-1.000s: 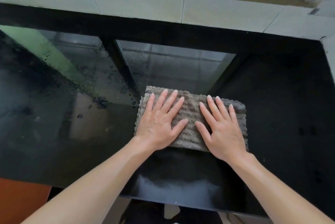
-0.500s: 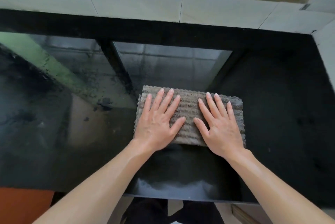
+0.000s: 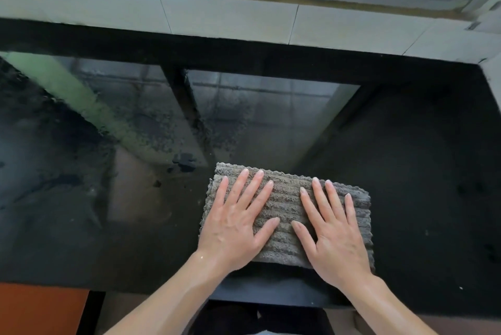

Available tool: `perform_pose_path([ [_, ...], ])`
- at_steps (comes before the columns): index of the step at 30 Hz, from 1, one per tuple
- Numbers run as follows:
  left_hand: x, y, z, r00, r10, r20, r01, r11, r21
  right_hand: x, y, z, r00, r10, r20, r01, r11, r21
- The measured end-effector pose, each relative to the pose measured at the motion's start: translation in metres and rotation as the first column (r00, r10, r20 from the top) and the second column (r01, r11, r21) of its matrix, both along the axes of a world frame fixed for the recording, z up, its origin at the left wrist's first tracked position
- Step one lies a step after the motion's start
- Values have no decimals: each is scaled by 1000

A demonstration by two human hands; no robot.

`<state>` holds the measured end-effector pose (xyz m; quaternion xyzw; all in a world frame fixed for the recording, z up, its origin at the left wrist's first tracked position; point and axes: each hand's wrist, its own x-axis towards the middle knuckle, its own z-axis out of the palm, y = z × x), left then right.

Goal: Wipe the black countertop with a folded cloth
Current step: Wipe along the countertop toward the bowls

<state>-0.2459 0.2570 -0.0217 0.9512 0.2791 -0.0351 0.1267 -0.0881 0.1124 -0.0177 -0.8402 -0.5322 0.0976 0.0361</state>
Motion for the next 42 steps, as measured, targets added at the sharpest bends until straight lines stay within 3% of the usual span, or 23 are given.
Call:
perform_pose_path([
  [12,46,106,-4,994,102,-48,-100,994,39,55,121,-9,998,53,31,-52,999,-6],
  [32,-54,39,5,994,110,17,-109,993,-36,-38,57,-9,995,101,-4,-100,993,66],
  [42,-32,137,2,995,96,-27,-97,995,-11,-24,150,-6,999,47,9,-47,999,1],
])
